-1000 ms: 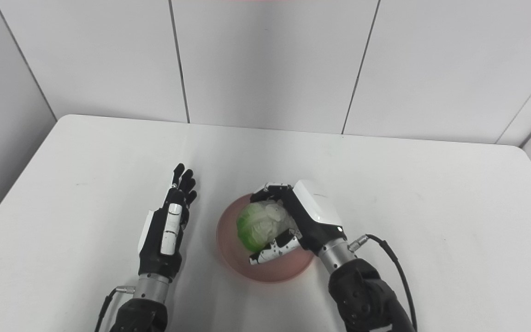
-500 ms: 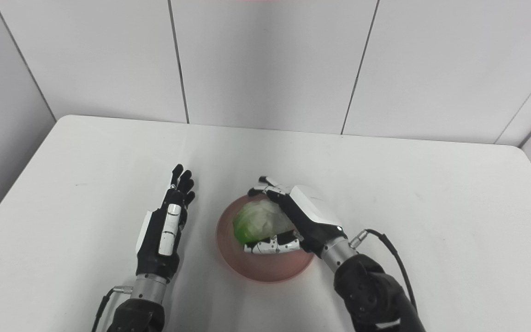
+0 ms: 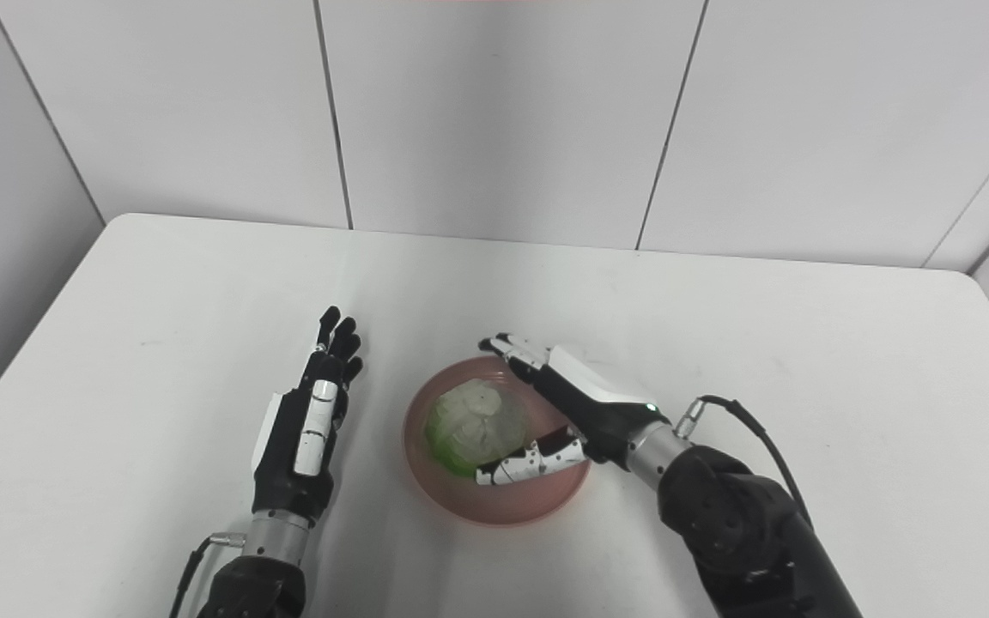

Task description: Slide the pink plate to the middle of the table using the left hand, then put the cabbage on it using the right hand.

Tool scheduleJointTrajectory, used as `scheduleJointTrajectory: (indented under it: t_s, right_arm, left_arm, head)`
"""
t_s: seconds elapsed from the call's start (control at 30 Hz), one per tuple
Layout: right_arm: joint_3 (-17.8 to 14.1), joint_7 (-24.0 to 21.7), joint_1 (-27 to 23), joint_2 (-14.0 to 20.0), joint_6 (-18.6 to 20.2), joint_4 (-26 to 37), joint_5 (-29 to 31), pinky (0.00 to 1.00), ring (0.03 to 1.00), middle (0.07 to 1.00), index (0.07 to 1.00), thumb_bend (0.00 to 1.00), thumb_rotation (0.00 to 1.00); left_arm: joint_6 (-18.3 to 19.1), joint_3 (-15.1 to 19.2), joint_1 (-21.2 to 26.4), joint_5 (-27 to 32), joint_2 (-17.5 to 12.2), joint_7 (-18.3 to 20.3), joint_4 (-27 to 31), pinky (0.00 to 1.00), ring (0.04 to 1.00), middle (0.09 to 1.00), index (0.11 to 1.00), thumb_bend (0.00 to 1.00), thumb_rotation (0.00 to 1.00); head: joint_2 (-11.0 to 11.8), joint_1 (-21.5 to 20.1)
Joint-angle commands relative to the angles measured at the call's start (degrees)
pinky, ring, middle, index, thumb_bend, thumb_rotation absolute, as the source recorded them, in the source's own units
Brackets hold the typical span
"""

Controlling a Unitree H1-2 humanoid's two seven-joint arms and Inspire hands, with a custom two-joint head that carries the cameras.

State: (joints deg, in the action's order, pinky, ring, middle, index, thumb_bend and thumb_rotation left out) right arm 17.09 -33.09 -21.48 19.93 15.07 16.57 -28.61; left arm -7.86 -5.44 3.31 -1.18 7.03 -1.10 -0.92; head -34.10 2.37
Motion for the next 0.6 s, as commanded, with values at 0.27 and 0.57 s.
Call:
scheduleJointTrajectory:
  t_s: [0.27,0.57]
  right_arm:
    - [-15.58,17.48,11.82,-12.63,-5.40,3.13,17.43,1.00,1.000,1.000,1.000,0.78,0.71]
    - [-23.03,27.37,16.61,-22.53,-23.81,-10.95,30.95,1.00,1.000,1.000,1.000,0.76,0.82]
  left_arm:
    - [-0.45,0.12,1.00,1.06,-0.93,1.23,1.99,1.00,1.000,1.000,1.000,0.62,0.93]
    - [-2.91,-0.13,0.58,1.79,-2.84,3.24,1.09,1.00,1.000,1.000,1.000,0.65,0.94]
  head:
    - [0.82,-1.62]
    - [0.79,-3.24]
